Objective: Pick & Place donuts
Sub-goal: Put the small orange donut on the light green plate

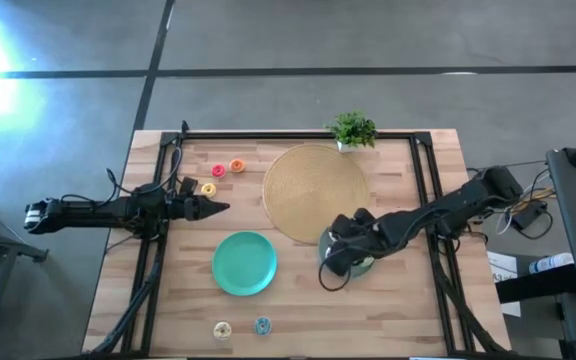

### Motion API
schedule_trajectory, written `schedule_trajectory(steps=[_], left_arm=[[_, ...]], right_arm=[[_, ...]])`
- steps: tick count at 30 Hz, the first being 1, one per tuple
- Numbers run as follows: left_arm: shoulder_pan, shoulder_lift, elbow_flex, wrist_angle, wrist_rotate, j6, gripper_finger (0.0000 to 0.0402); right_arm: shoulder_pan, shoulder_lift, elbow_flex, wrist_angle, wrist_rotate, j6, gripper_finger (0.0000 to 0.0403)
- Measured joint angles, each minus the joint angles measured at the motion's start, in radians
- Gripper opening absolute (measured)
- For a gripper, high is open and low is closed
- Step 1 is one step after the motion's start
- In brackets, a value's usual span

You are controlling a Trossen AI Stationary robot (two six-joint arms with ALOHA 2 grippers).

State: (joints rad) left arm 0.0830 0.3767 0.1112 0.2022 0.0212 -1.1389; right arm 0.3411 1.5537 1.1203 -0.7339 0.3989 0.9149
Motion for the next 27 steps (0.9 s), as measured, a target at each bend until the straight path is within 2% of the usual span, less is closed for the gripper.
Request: schedule_trajectory(steps=[3,7,12,15,18,23,27], left_arm=[[0.0,0.005,0.03,-0.075,-0.02,-0.008,0.011],[0.022,0.076,0.162,-0.375,-0.165,0.058,0.0104],[0.084,0.259,0.381,-0.6,-0.242,0.268,0.0101],[0.155,0.4,0.492,-0.687,-0.249,0.373,0.0101],[0.265,0.543,0.57,-0.718,-0.218,0.486,0.0101],[0.481,0.773,0.67,-0.708,-0.025,0.649,0.0101],[0.574,0.933,0.748,-0.729,0.025,0.74,0.0101]], right_arm=[[-0.026,0.001,0.021,-0.004,-0.003,-0.015,0.0214],[-0.059,0.001,0.03,-0.022,-0.013,-0.003,0.0214],[-0.088,0.001,0.032,-0.021,-0.034,-0.01,0.0215],[-0.105,0.001,0.032,-0.02,-0.04,-0.023,0.0215],[-0.128,0.001,0.032,-0.02,-0.041,-0.046,0.0215],[-0.142,0.0,0.032,-0.021,-0.041,-0.055,0.0215],[-0.142,0.0,0.032,-0.022,-0.041,-0.047,0.0215]])
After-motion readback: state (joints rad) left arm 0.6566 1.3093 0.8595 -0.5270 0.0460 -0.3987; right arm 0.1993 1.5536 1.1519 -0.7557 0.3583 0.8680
